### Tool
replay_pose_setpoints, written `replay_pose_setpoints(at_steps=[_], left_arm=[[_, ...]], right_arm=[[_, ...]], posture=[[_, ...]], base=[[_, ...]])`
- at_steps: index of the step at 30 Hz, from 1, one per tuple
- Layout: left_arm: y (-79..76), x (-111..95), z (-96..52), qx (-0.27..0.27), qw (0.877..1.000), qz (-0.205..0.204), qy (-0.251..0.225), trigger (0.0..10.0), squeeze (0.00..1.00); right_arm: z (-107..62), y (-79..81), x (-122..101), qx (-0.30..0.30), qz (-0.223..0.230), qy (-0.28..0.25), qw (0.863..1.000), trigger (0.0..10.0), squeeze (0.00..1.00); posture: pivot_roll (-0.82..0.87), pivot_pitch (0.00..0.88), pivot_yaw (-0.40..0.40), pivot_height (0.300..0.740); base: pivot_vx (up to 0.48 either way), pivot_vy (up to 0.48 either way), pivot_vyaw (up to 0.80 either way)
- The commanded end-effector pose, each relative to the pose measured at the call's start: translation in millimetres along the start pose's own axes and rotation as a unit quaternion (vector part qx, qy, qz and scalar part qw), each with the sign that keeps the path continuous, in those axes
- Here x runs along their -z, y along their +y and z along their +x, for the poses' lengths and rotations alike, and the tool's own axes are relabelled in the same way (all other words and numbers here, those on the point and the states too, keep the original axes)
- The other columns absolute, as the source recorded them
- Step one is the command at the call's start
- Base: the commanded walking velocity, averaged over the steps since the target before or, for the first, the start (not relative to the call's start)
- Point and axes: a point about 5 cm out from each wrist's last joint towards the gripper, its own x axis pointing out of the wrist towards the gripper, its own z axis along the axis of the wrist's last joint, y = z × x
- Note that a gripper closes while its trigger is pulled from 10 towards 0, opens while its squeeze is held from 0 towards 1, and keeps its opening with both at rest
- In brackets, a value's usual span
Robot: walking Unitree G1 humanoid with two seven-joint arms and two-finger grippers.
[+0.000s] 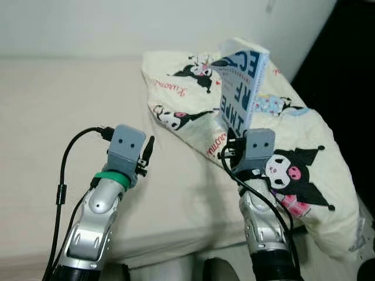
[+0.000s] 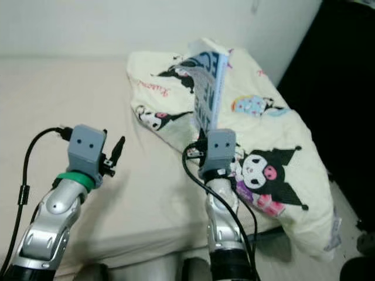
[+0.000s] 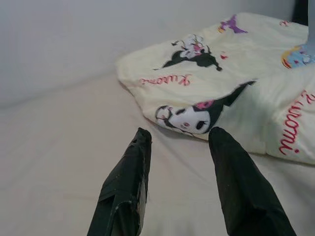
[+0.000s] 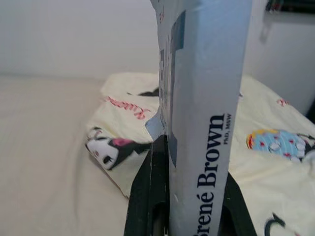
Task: Clean up the room
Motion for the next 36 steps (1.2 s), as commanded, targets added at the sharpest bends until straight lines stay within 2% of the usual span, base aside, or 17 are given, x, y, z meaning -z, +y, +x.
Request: replay_pose_setpoints(at_steps=[1, 24, 36], left_arm=[[-1.0, 8, -1.6, -0.001, 1.000, 0.004, 0.016, 10.0, 0.00], [-1.0, 17, -4.2, 0.003, 1.000, 0.010, 0.028, 10.0, 0.00], [-1.4, 21, -5.4, -0.005, 0.999, 0.005, 0.032, 10.0, 0.00]], right_arm=[[-0.5, -1.4, -1, 0.007, 0.002, -0.008, 1.000, 10.0, 0.00], [-1.2, -2.4, 3, 0.018, 0.005, 0.000, 1.000, 10.0, 0.00], [-1.5, 0.5, 10, 0.018, 0.018, 0.017, 1.000, 10.0, 0.00]], posture=[[0.06, 0.011, -0.008, 0.665], [0.06, 0.014, 0.001, 0.740], [0.06, 0.014, 0.000, 0.740]], base=[[0.000, 0.000, 0.00], [0.000, 0.000, 0.00], [0.000, 0.000, 0.00]])
